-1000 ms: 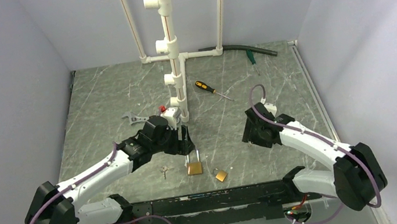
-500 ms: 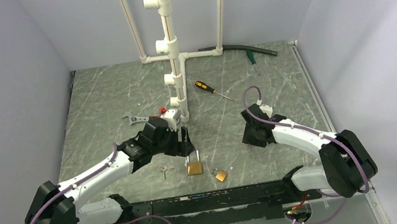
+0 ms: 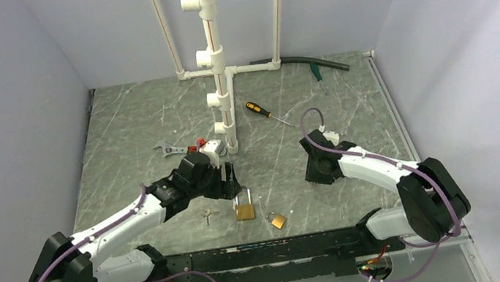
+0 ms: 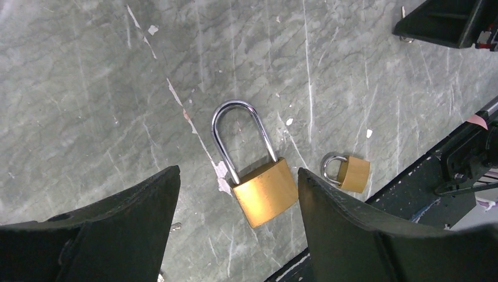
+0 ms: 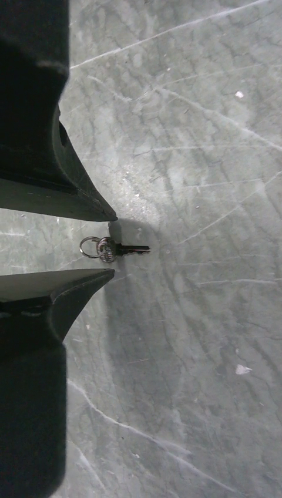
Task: Unlock with the key
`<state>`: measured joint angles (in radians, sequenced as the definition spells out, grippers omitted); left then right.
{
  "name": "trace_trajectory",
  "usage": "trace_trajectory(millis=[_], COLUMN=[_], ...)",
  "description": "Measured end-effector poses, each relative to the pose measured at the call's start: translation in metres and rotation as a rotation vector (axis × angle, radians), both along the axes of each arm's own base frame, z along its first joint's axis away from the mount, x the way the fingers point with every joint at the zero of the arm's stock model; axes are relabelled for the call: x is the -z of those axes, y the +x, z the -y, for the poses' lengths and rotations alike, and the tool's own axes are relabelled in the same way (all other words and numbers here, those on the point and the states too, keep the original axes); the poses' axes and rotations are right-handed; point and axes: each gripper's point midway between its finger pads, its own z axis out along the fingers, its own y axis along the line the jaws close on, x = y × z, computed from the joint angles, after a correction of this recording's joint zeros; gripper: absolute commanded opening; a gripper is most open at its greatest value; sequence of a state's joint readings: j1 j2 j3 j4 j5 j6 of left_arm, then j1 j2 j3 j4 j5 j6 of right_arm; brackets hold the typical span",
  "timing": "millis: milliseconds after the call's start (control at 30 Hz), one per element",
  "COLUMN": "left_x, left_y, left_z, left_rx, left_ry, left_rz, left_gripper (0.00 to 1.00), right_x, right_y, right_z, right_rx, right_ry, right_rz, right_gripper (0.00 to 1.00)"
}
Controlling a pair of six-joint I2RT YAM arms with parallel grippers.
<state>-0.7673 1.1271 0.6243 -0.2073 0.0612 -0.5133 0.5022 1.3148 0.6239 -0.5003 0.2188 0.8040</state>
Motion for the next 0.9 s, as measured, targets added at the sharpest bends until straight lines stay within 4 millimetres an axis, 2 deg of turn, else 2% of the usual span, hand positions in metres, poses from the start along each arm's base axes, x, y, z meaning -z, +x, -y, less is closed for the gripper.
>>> trace_trajectory(millis=[67,367,567,800,900], left_x=[0.0000,0.0009,0.0011,0.0009,0.0008], left_y=[0.0011,0.0027,0.0037,0.0045,0.0044], left_z=[-0.0007,-0.0020,-0.0030,-0.0036,-0.0035], left_rx=[-0.005,-0.010,-0.016,-0.021,-0.020], left_ry=[0.003,0.012,0.016,0.018,0.017], left_rz=[0.004,0.010,0.013,0.017,0.017], left_gripper=[0.78,0.78,0.78,0.78,0.78], right_x=[0.0000,0.0020,0.0024,0.0010,-0.0025], right_y=[-0.0037,-0.0111,-0.0068,-0.0045,-0.0045], right_z=[-0.0008,-0.0008,0.0000,-0.0017,-0.0095], right_rx=[-0.010,-0.030,-0.029,-0.053,-0.114], right_ry=[-0.006,-0.038,-0.058,-0.059,-0.024], right_rz=[-0.012,-0.050,-0.051,-0.042,-0.027], right_gripper=[0.37,0.24,0.00,0.00,0.00])
